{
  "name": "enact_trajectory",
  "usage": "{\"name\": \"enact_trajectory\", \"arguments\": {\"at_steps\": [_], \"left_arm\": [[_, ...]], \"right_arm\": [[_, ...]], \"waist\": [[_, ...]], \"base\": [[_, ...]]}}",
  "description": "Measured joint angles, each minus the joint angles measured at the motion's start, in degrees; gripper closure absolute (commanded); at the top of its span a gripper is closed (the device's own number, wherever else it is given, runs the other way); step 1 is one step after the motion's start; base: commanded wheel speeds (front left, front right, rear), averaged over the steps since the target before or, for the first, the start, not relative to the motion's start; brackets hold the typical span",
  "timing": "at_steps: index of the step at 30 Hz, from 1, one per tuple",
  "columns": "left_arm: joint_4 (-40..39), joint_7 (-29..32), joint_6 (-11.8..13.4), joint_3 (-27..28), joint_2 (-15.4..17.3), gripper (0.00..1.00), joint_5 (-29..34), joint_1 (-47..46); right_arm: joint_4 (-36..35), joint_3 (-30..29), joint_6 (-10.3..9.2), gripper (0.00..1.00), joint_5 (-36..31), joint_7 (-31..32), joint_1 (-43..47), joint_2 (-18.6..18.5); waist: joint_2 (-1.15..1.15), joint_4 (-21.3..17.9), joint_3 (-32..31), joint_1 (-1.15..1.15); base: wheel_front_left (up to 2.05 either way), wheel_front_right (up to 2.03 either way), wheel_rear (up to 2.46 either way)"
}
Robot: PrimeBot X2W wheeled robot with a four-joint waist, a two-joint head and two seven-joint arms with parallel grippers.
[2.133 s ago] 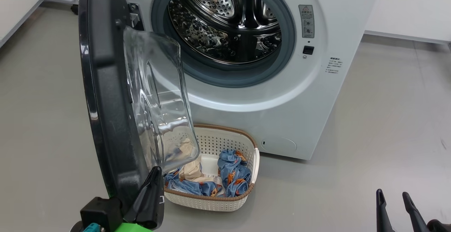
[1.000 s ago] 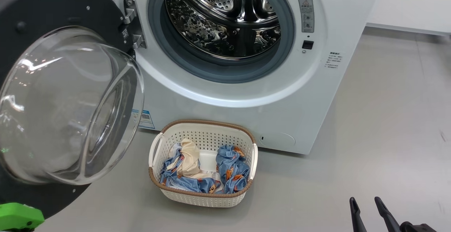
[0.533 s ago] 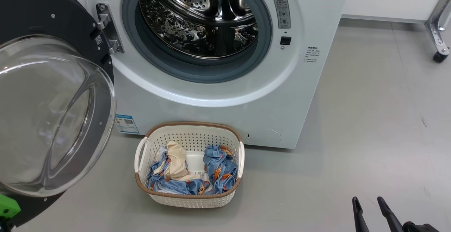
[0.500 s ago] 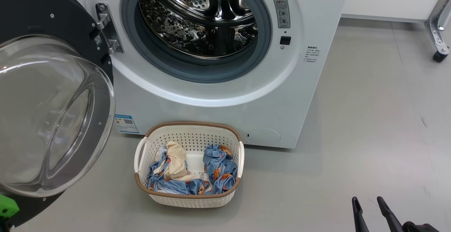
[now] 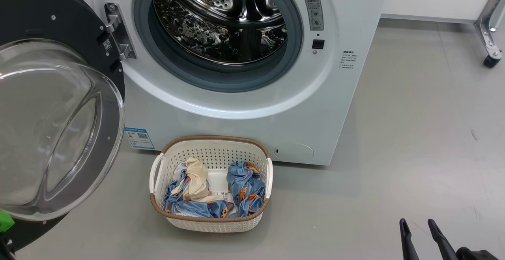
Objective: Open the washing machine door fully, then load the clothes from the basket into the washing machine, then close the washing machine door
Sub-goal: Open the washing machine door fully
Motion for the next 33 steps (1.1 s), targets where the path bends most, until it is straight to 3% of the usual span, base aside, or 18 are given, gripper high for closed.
{"name": "enact_trajectory", "arguments": {"at_steps": [11, 13, 16, 17, 18, 19, 20, 25, 33], "left_arm": [[-5.64, -1.51, -2.11, 1.26, -3.77, 1.00, -4.00, -0.33], [-7.28, -1.52, -3.04, 0.90, -4.74, 0.71, -4.67, -0.32], [-10.35, -1.69, -4.56, -0.38, -5.42, 0.52, -5.42, -0.27], [-11.57, -1.70, -5.09, -0.85, -5.44, 0.32, -5.56, -0.24], [-12.77, -1.87, -5.61, -1.48, -5.42, 0.27, -5.56, -0.14], [-13.92, -1.94, -5.88, -2.03, -5.43, 0.07, -5.56, -0.01], [-15.05, -1.94, -6.48, -2.65, -5.44, 0.00, -5.55, 0.24], [-19.17, -1.94, -8.86, -6.71, -5.83, 0.00, -5.52, 3.17], [-23.38, -1.94, -10.35, -11.33, -5.90, 0.00, -3.43, 10.24]], "right_arm": [[0.00, -0.47, 0.00, 0.00, 0.00, 0.00, -0.07, 0.21], [0.00, -0.47, 0.00, 0.00, 0.01, 0.00, -0.14, 0.31], [0.00, -0.43, 0.00, 0.00, 0.01, 0.00, -0.35, 0.41], [0.00, -0.42, 0.00, 0.00, 0.01, 0.00, -0.41, 0.45], [0.00, -0.37, 0.00, 0.00, 0.01, 0.00, -0.49, 0.49], [0.00, -0.33, 0.00, 0.00, 0.01, 0.00, -0.60, 0.55], [0.00, -0.32, 0.00, 0.00, 0.01, 0.00, -0.69, 0.63], [0.37, 0.70, 0.00, 0.00, 0.01, 0.00, -0.88, 0.77], [0.32, 2.19, 0.01, 0.00, -0.08, 0.00, -1.71, 0.27]], "waist": [[0.00, 0.93, -0.54, 0.00], [0.00, 1.07, -0.70, 0.00], [0.00, 1.20, -0.96, 0.00], [0.00, 1.22, -1.05, 0.00], [0.00, 1.22, -1.14, 0.00], [0.00, 1.21, -1.22, 0.00], [0.00, 1.17, -1.29, 0.00], [0.00, 0.68, -1.70, 0.00], [0.00, -1.61, -2.38, 0.00]], "base": [[0.00, 0.00, 0.00], [0.00, 0.00, 0.00], [0.00, 0.00, 0.00], [0.00, 0.00, 0.00], [0.00, 0.00, 0.00], [0.00, 0.00, 0.00], [0.00, 0.00, 0.00], [0.00, 0.00, 0.00], [0.00, 0.00, 0.00]]}}
